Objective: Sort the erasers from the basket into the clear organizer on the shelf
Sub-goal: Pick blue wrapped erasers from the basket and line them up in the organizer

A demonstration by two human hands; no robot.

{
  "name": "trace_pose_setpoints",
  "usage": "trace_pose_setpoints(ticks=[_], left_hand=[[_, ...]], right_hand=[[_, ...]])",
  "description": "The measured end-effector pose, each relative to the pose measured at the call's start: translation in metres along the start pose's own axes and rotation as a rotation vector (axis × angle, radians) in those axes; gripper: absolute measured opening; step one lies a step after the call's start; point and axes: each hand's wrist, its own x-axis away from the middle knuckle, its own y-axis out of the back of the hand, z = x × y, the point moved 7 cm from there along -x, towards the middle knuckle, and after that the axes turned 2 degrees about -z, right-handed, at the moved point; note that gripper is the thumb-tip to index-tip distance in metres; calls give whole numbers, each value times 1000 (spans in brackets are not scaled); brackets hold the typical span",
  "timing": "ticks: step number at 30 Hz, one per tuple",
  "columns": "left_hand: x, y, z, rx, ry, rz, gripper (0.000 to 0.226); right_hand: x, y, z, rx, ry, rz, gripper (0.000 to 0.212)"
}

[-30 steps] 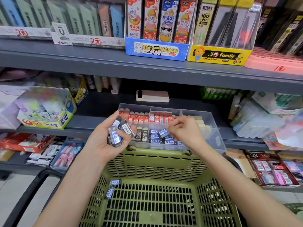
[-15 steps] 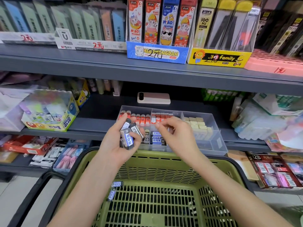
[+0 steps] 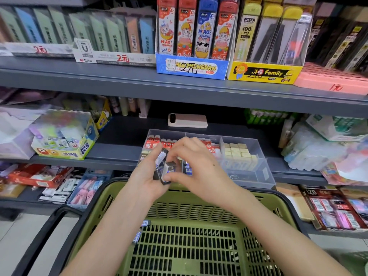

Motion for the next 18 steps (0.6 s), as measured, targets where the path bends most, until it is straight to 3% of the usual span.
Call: trace_pose_setpoints(ticks=[2, 4, 6, 10, 18], left_hand=[[-1, -2, -6, 43, -35, 8, 37], [-3, 0, -14, 104, -84, -34, 32], [-3, 3, -18, 140, -94, -79, 26], [-4, 6, -23, 70, -98, -101, 26], [-2, 7, -26, -237, -190, -154, 28]], right_hand=[[1, 8, -10, -190, -78, -78, 18], [3, 20, -39, -414, -283, -235, 23], [10, 25, -76, -479, -489, -349, 21], [22, 9, -125, -238, -719, -293, 18], [9, -21, -131, 1, -713, -240, 38]])
